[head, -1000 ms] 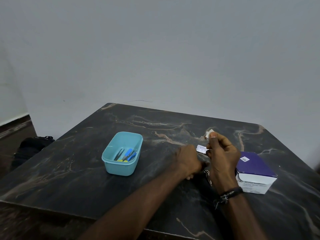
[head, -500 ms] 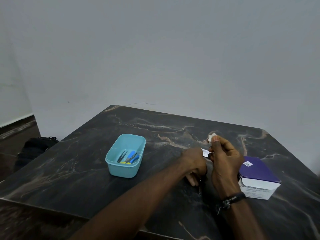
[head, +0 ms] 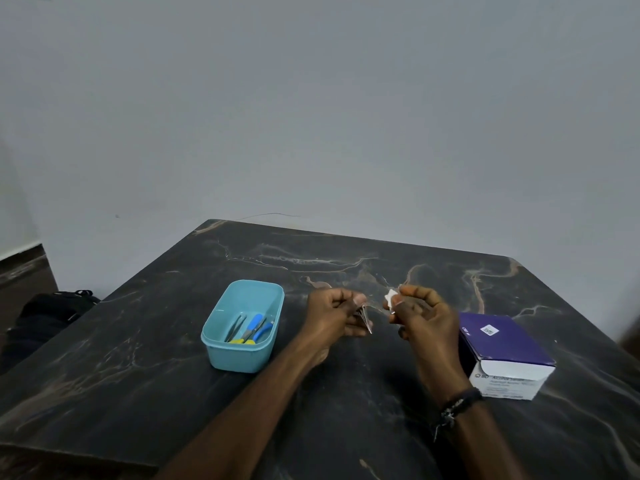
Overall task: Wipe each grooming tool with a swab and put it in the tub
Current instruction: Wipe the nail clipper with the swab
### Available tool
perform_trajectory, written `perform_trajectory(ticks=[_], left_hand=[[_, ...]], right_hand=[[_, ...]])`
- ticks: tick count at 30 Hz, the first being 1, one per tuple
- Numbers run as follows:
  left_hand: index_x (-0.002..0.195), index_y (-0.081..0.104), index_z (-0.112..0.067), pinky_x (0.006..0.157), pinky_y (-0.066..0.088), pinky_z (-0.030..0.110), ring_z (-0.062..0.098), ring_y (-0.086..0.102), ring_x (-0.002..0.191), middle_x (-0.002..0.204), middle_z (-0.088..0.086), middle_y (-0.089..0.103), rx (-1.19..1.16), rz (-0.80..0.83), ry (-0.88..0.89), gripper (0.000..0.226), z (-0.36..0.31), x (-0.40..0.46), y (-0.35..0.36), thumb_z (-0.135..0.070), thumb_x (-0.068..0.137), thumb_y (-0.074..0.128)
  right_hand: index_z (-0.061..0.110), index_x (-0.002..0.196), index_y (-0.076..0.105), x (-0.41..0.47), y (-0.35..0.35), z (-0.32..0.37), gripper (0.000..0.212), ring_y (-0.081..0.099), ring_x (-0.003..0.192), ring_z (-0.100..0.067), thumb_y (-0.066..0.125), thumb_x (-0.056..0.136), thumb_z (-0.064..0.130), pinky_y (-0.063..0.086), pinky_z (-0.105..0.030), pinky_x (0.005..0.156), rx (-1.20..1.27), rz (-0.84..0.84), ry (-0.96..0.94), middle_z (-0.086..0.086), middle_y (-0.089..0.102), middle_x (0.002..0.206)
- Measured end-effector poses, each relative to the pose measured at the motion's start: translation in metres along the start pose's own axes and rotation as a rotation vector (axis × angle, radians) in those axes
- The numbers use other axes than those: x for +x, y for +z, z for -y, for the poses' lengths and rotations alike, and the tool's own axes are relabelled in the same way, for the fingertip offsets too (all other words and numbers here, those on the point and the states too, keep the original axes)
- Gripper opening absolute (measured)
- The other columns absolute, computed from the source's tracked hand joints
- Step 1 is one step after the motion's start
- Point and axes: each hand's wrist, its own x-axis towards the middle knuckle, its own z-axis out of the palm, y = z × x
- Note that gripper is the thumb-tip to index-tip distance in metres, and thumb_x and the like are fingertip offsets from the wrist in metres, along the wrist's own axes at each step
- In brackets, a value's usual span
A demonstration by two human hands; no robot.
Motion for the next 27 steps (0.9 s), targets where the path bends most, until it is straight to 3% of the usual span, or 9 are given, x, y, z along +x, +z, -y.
perform_trajectory(ticks=[6,9,11,13,15,19,22,27], left_hand=[[0.087,0.069,-0.004,0.045,0.046,0.022,0.011,0.053,0.058,0.072,0.012,0.061,-0.065,-0.054,0.029,0.009,0.001,-0.002,-0.002,-0.012,0.089,0.065],[0.087,0.069,-0.005,0.042,0.039,0.02,0.006,0.046,0.05,0.066,0.006,0.056,-0.05,-0.109,0.051,0.009,0.002,-0.003,-0.001,-0.013,0.089,0.066],[0.088,0.071,-0.005,0.044,0.039,0.021,0.006,0.048,0.052,0.068,0.005,0.061,-0.043,-0.141,0.066,0.011,0.004,-0.002,-0.001,-0.015,0.087,0.069],[0.09,0.072,-0.004,0.044,0.04,0.021,0.007,0.052,0.054,0.068,0.001,0.065,-0.037,-0.168,0.071,0.012,0.004,-0.003,-0.001,-0.016,0.085,0.071],[0.088,0.071,-0.005,0.043,0.041,0.02,0.005,0.054,0.052,0.066,0.0,0.066,-0.041,-0.185,0.077,0.01,0.004,-0.004,0.0,-0.014,0.085,0.071],[0.083,0.071,-0.008,0.044,0.043,0.019,0.001,0.056,0.05,0.069,0.001,0.069,-0.031,-0.181,0.093,0.009,0.004,-0.007,0.002,-0.017,0.083,0.073],[0.089,0.073,-0.009,0.052,0.047,0.021,0.002,0.061,0.062,0.075,0.0,0.071,-0.017,-0.137,0.062,0.013,0.003,-0.007,0.0,-0.022,0.086,0.07],[0.096,0.074,-0.014,0.079,0.05,0.031,0.012,0.064,0.084,0.09,0.004,0.074,-0.041,0.034,0.044,0.014,0.001,-0.01,0.0,-0.014,0.093,0.06]], right_hand=[[0.011,0.087,0.07,-0.002,0.004,-0.003,0.021,0.062,0.068,-0.012,0.057,0.089,-0.004,0.043,-0.01,0.048,-0.234,0.136,0.059,-0.009,0.072,0.088],[0.011,0.084,0.072,-0.006,0.007,-0.001,0.013,0.061,0.067,-0.012,0.062,0.089,0.005,0.042,-0.01,0.05,-0.271,0.203,0.068,-0.012,0.071,0.08],[0.01,0.079,0.073,-0.008,0.009,0.001,0.013,0.06,0.063,-0.01,0.067,0.088,0.017,0.043,-0.011,0.051,-0.291,0.243,0.036,-0.013,0.07,0.074],[0.015,0.078,0.073,-0.009,0.01,0.0,0.01,0.063,0.061,-0.004,0.071,0.085,0.022,0.045,-0.011,0.054,-0.335,0.27,0.004,-0.002,0.071,0.069],[0.018,0.08,0.074,-0.009,0.011,-0.002,0.004,0.065,0.065,-0.002,0.072,0.084,0.019,0.048,-0.014,0.059,-0.403,0.288,-0.036,0.005,0.072,0.071],[0.019,0.077,0.073,-0.006,0.011,-0.006,0.013,0.064,0.063,-0.001,0.068,0.087,0.013,0.048,-0.015,0.057,-0.496,0.332,-0.053,0.009,0.07,0.066],[0.015,0.079,0.073,-0.006,0.013,-0.005,0.013,0.064,0.065,-0.006,0.066,0.089,0.013,0.05,-0.015,0.058,-0.449,0.31,-0.046,0.001,0.072,0.07],[0.006,0.079,0.073,-0.006,0.012,-0.004,0.019,0.056,0.063,-0.013,0.061,0.093,0.012,0.04,-0.014,0.048,-0.314,0.294,0.046,-0.016,0.07,0.074]])
